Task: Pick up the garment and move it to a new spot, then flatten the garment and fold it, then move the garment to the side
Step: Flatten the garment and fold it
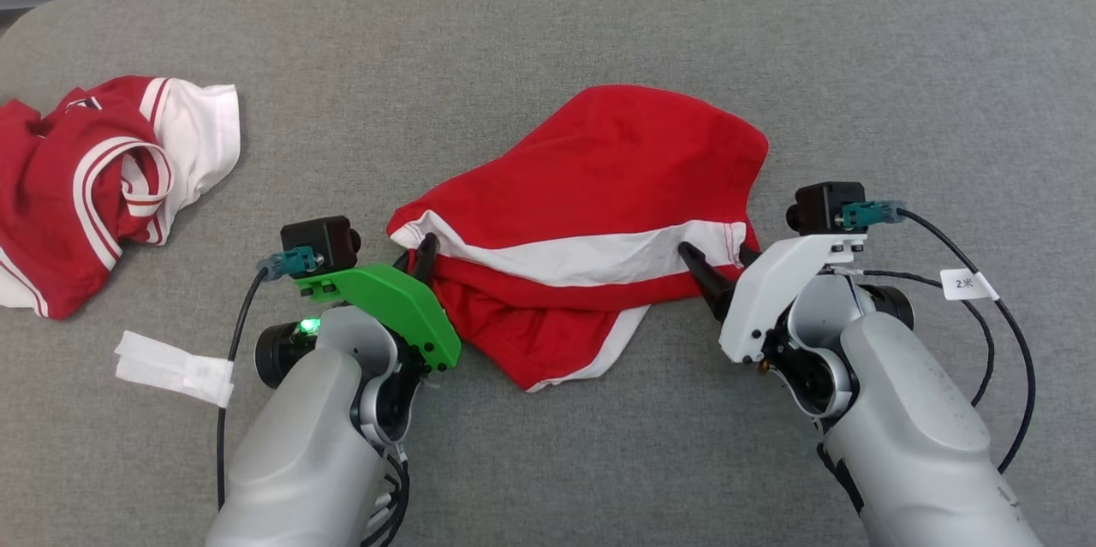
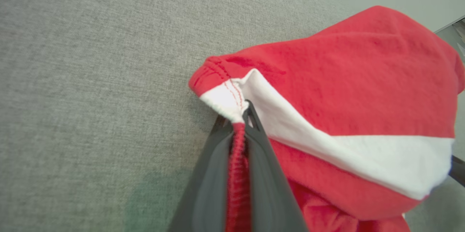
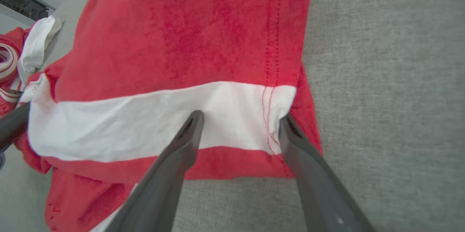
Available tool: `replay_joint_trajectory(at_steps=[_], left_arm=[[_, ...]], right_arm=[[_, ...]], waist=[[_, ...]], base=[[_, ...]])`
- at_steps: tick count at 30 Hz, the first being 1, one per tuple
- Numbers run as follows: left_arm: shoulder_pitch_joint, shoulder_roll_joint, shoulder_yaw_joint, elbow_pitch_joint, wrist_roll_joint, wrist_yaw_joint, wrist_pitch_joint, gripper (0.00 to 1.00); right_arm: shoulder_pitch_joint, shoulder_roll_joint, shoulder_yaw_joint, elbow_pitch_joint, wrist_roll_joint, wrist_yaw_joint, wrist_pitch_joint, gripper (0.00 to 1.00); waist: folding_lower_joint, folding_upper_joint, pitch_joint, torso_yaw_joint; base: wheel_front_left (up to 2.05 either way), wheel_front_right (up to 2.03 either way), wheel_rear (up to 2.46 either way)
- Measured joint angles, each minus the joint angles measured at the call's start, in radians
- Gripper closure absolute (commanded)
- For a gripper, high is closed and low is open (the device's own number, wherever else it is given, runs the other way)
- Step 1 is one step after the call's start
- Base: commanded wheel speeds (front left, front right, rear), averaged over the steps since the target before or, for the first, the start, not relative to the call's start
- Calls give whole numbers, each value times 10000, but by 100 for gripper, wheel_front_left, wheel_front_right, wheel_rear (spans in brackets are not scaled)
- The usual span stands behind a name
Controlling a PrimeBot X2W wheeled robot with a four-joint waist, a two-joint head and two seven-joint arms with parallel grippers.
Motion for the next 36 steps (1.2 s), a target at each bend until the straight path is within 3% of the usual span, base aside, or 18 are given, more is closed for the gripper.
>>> replay_joint_trajectory(at_steps=[1,2,3,4,5,12,19,25,36], left_arm=[[-11,0,-17,2,-17,-4,-12,100],[-15,0,-27,6,-17,-17,-35,100],[-20,0,-38,13,-27,-17,-44,100],[-23,0,-48,27,-31,-19,-48,100],[-25,0,-54,42,-35,-25,-56,100],[-67,6,40,-19,-132,-219,-546,100],[-166,15,355,-589,-485,-746,-1645,100],[-298,17,614,-1628,-704,-1026,-2451,100],[-353,161,196,-4029,-1003,-1266,-2546,100]], right_arm=[[-25,6,71,0,36,0,-44,20],[-27,8,132,2,65,0,-48,52],[-27,12,201,21,81,0,-79,65],[-28,12,242,33,96,0,-115,93],[-28,12,268,52,151,0,-142,100],[-124,13,341,-102,698,-2,-884,100],[-277,-454,932,-1499,1847,-4,-2479,100],[-209,-1120,1003,-2692,2575,-4,-3405,100],[248,-1737,449,-4192,2832,-6,-3894,100]], waist=[[0,0,16,16],[0,0,29,25],[0,-1,41,33],[0,0,47,39],[0,0,46,41],[0,0,32,0],[0,0,-73,-76],[0,0,-318,-192],[0,0,-779,-602]], base=[[0,0,0],[0,0,0],[0,0,0],[0,0,0],[0,0,0],[0,0,0],[0,0,0],[0,0,0],[0,0,0]])
